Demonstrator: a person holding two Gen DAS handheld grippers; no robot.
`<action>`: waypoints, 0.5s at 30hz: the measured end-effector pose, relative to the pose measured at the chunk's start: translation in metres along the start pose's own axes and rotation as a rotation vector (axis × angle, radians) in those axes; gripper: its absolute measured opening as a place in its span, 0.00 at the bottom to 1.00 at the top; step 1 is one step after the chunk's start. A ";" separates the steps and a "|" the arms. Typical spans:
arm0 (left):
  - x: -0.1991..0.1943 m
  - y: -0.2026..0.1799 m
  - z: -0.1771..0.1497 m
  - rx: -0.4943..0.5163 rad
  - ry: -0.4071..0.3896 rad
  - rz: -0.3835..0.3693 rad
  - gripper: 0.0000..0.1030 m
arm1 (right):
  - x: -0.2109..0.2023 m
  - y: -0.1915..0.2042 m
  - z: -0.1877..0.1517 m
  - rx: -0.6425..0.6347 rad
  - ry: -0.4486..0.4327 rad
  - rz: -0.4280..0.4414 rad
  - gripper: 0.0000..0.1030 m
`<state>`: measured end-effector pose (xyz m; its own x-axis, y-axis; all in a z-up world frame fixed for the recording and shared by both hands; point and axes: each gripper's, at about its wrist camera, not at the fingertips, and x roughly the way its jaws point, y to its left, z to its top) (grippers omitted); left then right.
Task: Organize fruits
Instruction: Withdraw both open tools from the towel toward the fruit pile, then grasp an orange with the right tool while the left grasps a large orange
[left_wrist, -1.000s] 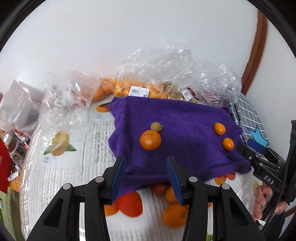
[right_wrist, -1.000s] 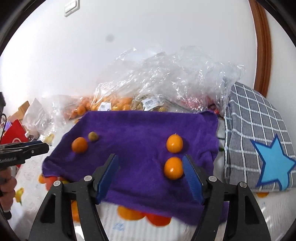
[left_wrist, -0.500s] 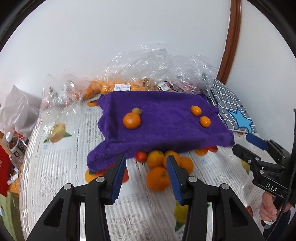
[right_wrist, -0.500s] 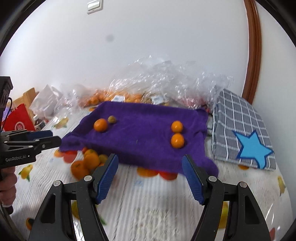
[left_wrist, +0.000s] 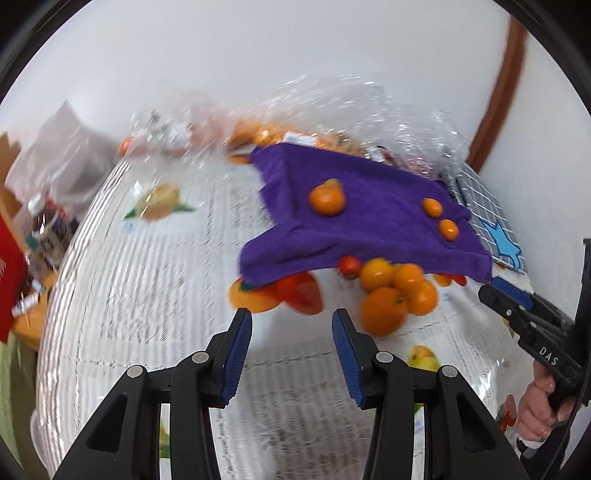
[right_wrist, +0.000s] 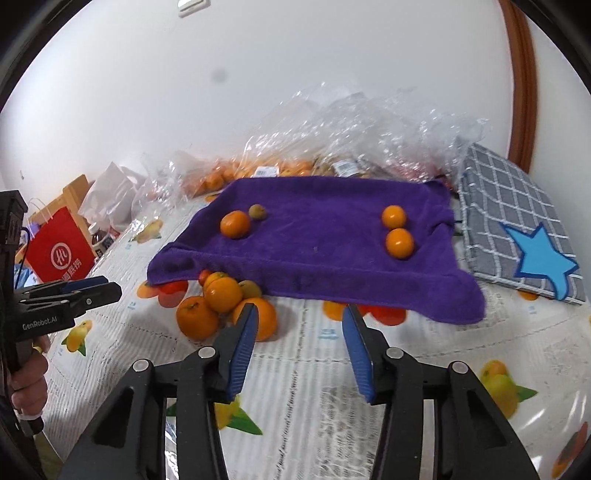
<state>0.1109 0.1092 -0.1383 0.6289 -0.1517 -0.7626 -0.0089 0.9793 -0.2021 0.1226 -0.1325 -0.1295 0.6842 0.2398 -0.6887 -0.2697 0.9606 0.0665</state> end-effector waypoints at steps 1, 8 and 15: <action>0.002 0.006 -0.002 -0.011 0.000 0.000 0.42 | 0.004 0.002 -0.001 -0.001 0.010 0.007 0.44; 0.013 0.024 -0.010 -0.057 0.007 -0.053 0.42 | 0.039 0.010 -0.011 -0.013 0.099 0.056 0.44; 0.020 0.027 -0.011 -0.067 0.006 -0.075 0.45 | 0.065 0.019 -0.008 -0.031 0.154 0.079 0.44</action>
<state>0.1144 0.1315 -0.1661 0.6251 -0.2251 -0.7474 -0.0138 0.9542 -0.2989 0.1562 -0.0995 -0.1784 0.5485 0.2881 -0.7850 -0.3409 0.9342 0.1046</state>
